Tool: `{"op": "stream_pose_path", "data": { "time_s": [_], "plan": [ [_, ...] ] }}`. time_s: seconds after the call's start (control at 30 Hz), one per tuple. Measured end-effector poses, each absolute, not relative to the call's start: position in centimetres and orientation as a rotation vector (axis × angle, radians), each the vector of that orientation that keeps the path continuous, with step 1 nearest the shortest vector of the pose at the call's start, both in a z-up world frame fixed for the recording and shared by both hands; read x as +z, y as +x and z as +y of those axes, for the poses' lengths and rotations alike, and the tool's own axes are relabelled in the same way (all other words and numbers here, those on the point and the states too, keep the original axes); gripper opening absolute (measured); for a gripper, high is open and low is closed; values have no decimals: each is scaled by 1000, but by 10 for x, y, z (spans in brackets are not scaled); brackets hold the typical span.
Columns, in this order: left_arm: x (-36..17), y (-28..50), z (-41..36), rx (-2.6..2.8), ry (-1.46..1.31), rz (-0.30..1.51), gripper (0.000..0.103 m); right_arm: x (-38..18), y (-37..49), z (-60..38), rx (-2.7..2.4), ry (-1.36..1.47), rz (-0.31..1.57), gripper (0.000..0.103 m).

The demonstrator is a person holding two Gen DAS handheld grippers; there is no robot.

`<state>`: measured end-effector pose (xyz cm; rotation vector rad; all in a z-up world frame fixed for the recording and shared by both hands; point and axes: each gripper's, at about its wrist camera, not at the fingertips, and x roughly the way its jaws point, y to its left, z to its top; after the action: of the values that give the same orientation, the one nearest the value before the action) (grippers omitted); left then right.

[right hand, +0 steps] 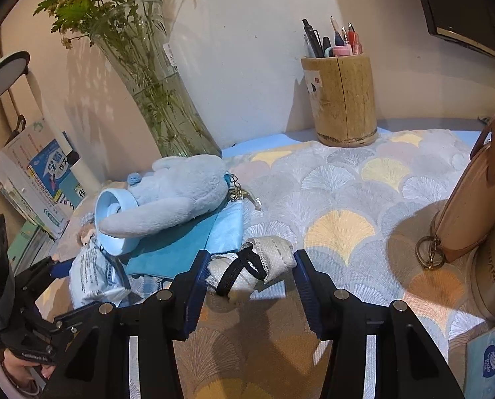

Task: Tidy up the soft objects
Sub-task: 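Carry the wrapper pack and sandal charm with both tools to the glass bowl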

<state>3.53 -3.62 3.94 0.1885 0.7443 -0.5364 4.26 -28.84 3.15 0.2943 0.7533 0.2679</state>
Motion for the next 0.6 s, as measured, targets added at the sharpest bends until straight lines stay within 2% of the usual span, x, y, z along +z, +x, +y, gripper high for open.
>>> {"op": "stream_pose_path", "data": {
  "time_s": [0.6],
  "plan": [
    [38,-20,-44,-519,141,781,89,31,-6,-284,303,341,756,50]
  ]
}}
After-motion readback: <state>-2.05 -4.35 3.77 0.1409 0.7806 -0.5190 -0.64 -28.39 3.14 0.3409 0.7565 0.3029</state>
